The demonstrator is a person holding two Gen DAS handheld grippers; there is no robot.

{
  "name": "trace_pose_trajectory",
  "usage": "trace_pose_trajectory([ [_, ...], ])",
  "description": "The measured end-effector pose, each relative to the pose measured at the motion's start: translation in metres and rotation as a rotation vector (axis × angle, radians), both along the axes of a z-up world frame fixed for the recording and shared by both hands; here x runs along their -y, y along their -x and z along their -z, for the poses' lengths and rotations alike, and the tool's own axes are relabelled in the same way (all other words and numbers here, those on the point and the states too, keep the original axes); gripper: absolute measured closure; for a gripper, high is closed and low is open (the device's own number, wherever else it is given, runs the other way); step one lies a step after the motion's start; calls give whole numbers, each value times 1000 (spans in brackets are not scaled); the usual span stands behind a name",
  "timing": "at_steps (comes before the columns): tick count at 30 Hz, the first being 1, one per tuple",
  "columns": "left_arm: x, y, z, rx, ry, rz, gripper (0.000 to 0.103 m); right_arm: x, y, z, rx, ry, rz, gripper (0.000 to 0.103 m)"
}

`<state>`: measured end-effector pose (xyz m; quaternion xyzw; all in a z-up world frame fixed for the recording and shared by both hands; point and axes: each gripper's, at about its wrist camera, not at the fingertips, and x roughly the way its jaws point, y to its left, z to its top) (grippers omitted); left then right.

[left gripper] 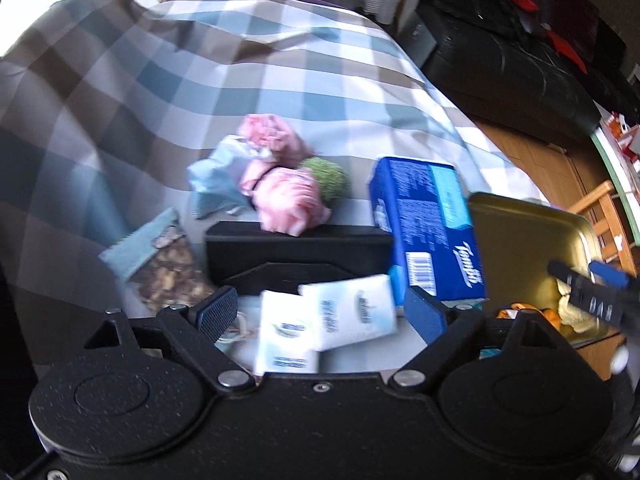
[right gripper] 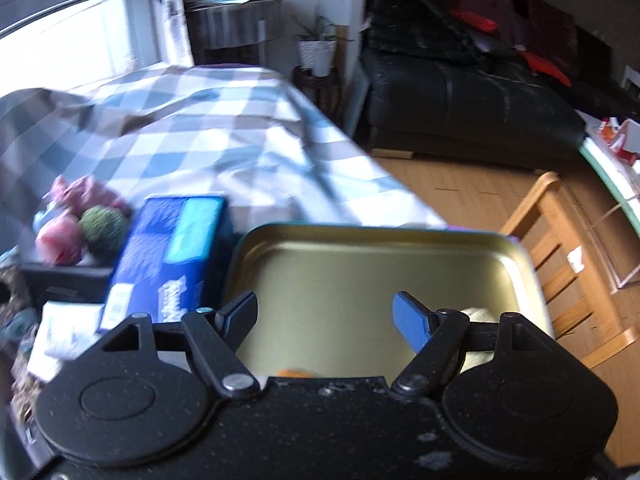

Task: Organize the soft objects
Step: 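Move the right gripper back to the beige lace cloth and grasp it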

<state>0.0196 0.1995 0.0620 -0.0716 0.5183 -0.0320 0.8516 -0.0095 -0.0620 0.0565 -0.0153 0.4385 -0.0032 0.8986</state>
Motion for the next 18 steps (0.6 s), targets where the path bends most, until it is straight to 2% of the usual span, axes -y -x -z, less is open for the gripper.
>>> trace_pose_trajectory([
  [9, -50, -20, -2, -9, -2, -72, 16, -75, 42, 13, 24, -40, -162, 29],
  [18, -47, -31, -23, 26, -109, 95, 16, -142, 41, 23, -33, -89, -252, 29],
])
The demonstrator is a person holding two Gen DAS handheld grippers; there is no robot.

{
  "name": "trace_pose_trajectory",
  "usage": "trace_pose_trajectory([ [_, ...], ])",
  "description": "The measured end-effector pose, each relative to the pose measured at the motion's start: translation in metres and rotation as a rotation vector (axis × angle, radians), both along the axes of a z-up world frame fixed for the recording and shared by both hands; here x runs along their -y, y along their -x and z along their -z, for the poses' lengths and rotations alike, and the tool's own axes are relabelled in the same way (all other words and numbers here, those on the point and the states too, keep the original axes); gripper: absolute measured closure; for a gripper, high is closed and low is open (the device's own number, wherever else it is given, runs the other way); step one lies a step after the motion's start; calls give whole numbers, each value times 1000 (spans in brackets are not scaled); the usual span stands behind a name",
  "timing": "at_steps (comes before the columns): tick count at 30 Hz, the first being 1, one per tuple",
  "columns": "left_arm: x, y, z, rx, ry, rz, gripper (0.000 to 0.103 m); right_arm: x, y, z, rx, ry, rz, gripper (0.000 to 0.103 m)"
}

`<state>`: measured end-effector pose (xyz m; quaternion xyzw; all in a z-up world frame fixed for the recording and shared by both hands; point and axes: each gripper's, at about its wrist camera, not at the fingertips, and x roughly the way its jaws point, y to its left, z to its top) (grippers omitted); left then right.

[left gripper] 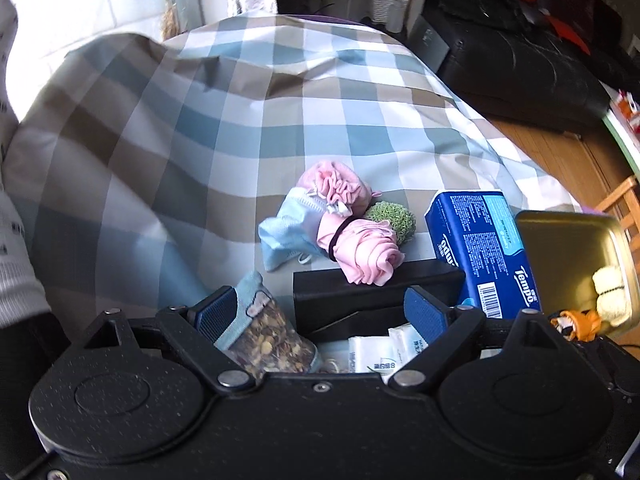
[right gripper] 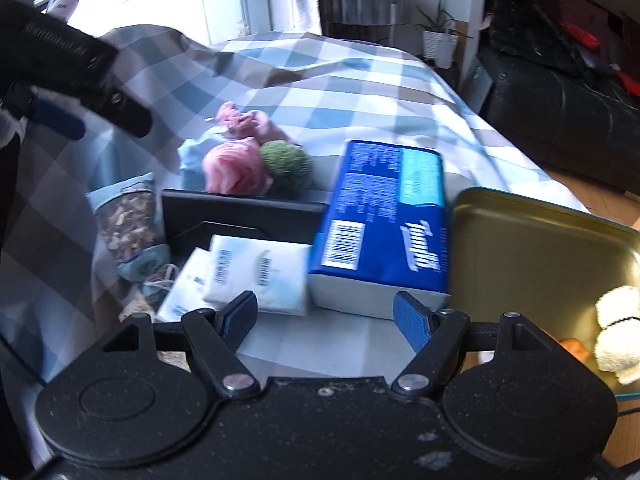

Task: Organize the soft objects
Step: 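Move the right gripper back to the beige lace cloth and grasp it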

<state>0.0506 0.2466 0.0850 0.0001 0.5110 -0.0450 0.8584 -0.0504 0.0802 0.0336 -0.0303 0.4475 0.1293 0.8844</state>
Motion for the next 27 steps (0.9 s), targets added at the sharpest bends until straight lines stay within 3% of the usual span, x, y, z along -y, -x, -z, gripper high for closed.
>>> trace_pose_trajectory([
  [3, -6, -4, 0, -7, 32, 32, 16, -20, -1, -2, 1, -13, -44, 29],
  [8, -23, -9, 11, -44, 116, -15, 16, -49, 2, 3, -36, -23, -119, 27],
  [15, -31, -5, 15, -62, 142, -54, 16, -63, 9, 33, -169, -37, -134, 27],
  [27, -33, -4, 21, -89, 158, -70, 16, -99, 5, 51, -275, -52, -180, 25],
])
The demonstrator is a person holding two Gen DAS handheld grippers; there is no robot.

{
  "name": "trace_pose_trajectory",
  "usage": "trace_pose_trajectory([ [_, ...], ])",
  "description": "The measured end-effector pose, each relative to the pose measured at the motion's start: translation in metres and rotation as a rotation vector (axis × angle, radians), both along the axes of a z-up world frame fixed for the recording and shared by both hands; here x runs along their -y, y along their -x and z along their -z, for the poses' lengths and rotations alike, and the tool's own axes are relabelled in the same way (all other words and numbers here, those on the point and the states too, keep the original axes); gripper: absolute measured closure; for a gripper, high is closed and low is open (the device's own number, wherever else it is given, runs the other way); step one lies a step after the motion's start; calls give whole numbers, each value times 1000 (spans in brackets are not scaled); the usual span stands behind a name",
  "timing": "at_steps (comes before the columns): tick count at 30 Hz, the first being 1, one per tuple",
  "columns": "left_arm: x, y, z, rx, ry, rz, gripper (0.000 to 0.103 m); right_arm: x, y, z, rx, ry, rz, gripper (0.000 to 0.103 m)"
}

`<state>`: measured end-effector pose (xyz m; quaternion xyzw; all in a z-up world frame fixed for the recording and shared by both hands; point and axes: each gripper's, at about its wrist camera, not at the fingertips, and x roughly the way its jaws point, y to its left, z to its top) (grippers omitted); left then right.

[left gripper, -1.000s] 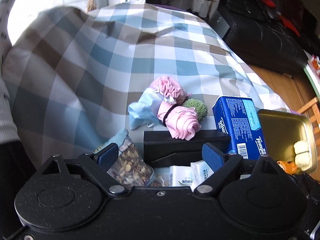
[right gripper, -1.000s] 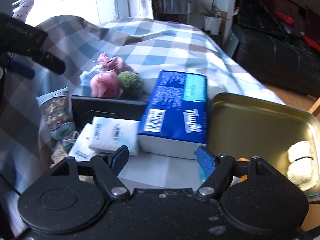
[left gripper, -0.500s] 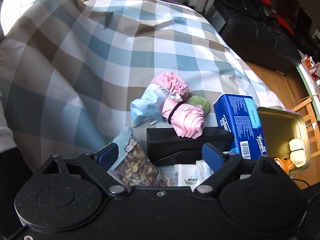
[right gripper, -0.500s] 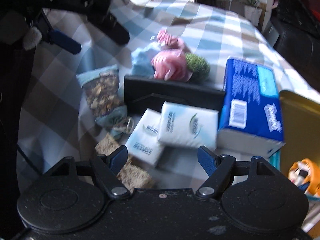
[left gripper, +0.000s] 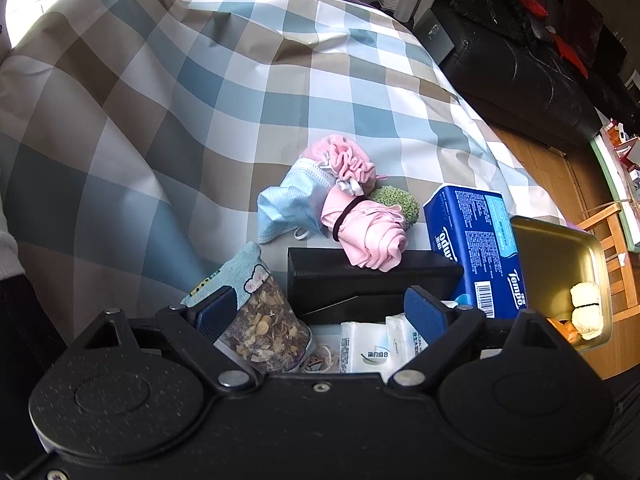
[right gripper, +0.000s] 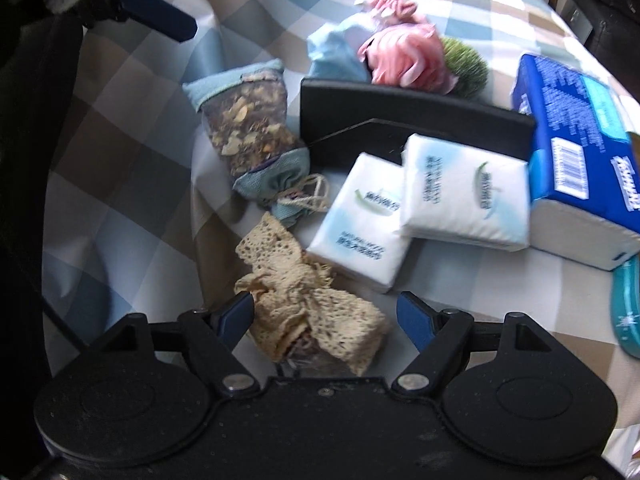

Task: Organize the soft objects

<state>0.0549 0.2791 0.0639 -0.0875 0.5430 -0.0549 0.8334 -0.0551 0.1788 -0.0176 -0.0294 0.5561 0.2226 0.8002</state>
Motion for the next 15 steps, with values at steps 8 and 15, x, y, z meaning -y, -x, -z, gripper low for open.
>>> trace_pose_trajectory([
  [8, 2, 1, 5, -16, -20, 0, 16, -15, 9, 11, 35, 54, -81, 38],
  [15, 5, 2, 9, -26, -38, 5, 16, 13, 18, 5, 42, 79, -112, 48],
])
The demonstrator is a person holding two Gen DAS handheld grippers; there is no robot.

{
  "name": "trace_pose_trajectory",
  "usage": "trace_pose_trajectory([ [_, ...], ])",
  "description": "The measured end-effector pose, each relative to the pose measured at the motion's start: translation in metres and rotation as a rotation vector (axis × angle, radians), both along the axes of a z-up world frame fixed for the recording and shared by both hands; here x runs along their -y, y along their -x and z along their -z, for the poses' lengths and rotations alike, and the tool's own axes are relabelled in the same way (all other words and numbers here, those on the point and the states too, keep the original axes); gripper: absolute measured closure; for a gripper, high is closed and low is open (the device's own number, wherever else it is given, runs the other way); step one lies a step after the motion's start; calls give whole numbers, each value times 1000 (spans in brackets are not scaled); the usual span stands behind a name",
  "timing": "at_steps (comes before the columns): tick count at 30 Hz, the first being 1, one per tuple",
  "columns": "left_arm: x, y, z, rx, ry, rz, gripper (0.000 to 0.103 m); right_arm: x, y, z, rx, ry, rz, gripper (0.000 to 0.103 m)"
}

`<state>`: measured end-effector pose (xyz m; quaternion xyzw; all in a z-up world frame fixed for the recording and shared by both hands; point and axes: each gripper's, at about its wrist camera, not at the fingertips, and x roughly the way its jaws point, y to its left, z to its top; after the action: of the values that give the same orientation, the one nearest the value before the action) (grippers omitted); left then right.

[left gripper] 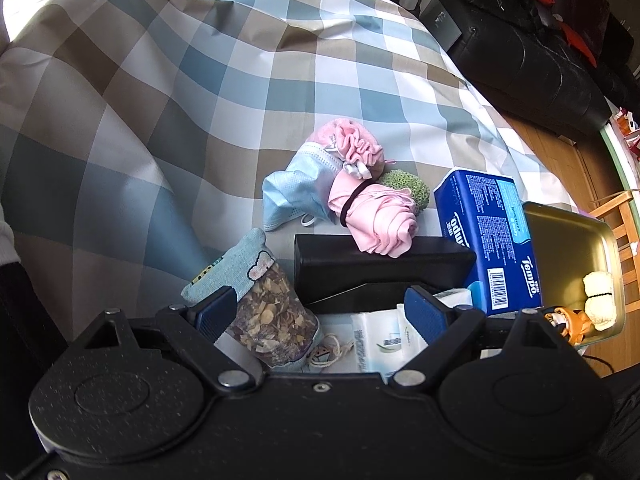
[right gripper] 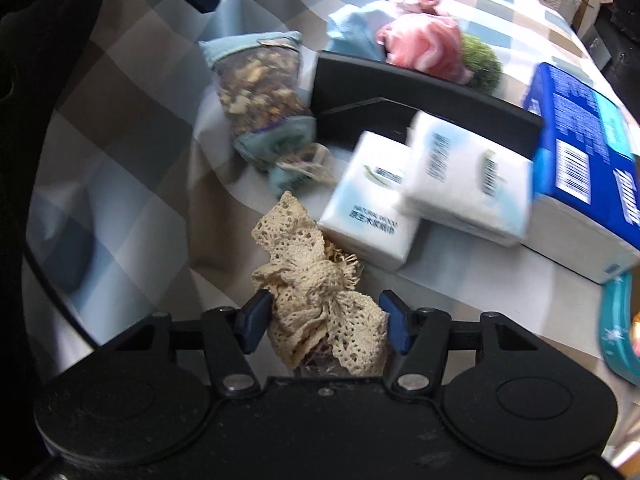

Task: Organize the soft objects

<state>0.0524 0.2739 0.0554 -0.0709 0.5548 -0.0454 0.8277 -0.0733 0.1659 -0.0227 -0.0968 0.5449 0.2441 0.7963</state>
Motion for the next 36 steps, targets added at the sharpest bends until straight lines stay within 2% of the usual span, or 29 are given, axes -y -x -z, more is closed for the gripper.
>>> trace_pose_trajectory([
  [7, 8, 2, 2, -5, -32, 18, 16, 50, 8, -10, 15, 56, -3, 51],
  [17, 24, 8, 5, -14, -75, 23, 16, 120, 13, -13, 17, 91, 168, 51],
  [21, 39, 13, 9, -14, -89, 25, 16, 130, 8, -10, 12, 82, 219, 52],
  [27, 69, 23, 26, -21, -54, 28, 16, 132, 9, -9, 28, 84, 211, 50],
  [32, 85, 27, 24, 19, -27, 52, 15, 129, 9, -4, 17, 69, 220, 43],
  [36, 97, 23, 31, 2, -35, 71, 15, 124, 11, -1, 23, 78, 216, 37],
])
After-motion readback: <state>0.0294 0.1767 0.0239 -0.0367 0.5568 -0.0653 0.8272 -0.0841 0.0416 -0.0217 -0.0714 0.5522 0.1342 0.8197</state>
